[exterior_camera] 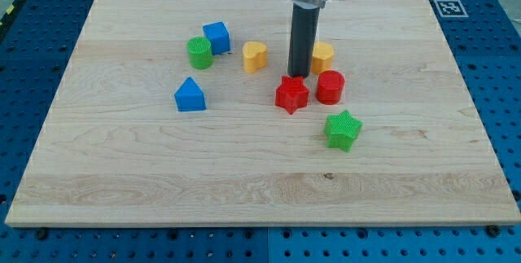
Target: Move your arm to the top of yellow heart
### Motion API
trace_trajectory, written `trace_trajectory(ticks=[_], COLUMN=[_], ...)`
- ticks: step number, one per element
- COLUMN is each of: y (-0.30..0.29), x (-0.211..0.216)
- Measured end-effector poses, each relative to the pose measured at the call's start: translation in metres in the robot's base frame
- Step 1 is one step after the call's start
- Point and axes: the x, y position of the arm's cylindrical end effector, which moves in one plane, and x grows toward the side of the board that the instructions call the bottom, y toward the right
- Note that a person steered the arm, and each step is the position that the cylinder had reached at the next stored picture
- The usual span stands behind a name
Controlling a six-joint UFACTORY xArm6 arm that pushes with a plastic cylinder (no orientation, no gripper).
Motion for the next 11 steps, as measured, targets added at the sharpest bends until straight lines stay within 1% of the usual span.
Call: trace_trajectory(ticks=[1, 3, 4, 5, 7, 8, 9, 10, 11], y=[-0.01, -0.008, -0.008, -0.008, -0.02, -0.03, -0.072, -0.114, -0.158], x=[0.008, 0.018, 0.004, -0.029, -0.076, -0.079, -0.091, -0.112, -0.117])
